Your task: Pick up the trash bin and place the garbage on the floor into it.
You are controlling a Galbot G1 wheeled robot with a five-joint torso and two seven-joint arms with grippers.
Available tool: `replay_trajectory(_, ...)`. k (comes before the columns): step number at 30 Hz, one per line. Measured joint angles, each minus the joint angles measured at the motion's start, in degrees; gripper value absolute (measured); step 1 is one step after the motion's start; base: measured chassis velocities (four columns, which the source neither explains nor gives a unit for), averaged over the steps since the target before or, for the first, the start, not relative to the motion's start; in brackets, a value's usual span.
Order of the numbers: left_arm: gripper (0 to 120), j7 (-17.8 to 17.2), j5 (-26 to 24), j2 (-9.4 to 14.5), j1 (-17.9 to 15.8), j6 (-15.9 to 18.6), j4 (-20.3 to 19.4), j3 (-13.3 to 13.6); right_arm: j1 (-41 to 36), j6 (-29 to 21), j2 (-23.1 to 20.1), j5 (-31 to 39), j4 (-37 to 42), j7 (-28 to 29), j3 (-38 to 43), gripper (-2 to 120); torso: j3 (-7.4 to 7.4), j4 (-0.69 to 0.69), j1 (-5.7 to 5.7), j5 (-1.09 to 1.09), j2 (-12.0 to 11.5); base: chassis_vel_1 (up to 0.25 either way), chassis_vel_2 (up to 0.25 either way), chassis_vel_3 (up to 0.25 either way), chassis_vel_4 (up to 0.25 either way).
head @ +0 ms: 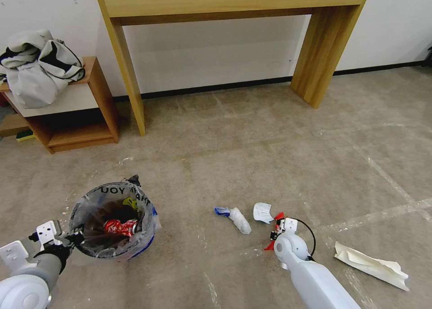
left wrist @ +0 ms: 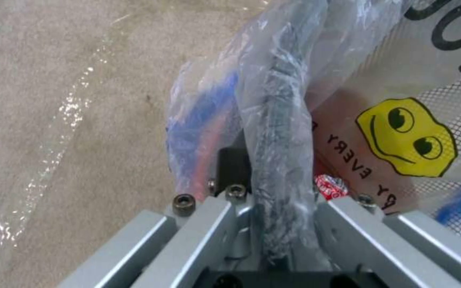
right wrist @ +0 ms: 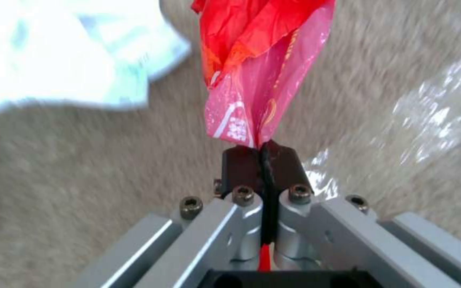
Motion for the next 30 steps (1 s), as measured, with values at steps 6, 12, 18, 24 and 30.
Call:
replay_trajectory(6,1,-0.16,-1.32,0.45,-0.23,0.36,-1.58,0.19,-1.15,2.65,-3.34,0.85,8.11,-2.14,1.53,0,0.00,0.00,0.00,0.01,0.00,0.000,0.000,0.000,0.000)
replay_trajectory(12,1,-0.38,-3.38,1.38,-1.13,0.63,-2.93,1.48,-0.57,6.74,-7.94,4.18,21.74,-5.00,1.97,0,0.00,0.00,0.00,0.02,0.00,0.000,0.000,0.000,0.000)
replay_trajectory(18,1,-1.57,-9.33,3.20,-2.73,1.26,-5.09,4.56,1.24,13.40,-12.71,6.85,33.09,-10.73,0.66,0,0.00,0.00,0.00,0.00,0.00,0.000,0.000,0.000,0.000)
replay_trajectory(24,1,-1.66,-14.59,5.50,-3.29,2.13,-7.36,7.20,2.77,20.02,-15.73,9.08,40.92,-18.09,-1.57,0,0.00,0.00,0.00,-0.01,0.00,0.000,0.000,0.000,0.000)
replay_trajectory(30,1,-1.99,-18.95,7.83,-4.16,2.74,-7.71,8.73,5.80,25.30,-17.94,10.96,45.24,-22.98,-6.48,0,0.00,0.00,0.00,-0.01,0.00,0.000,0.000,0.000,0.000)
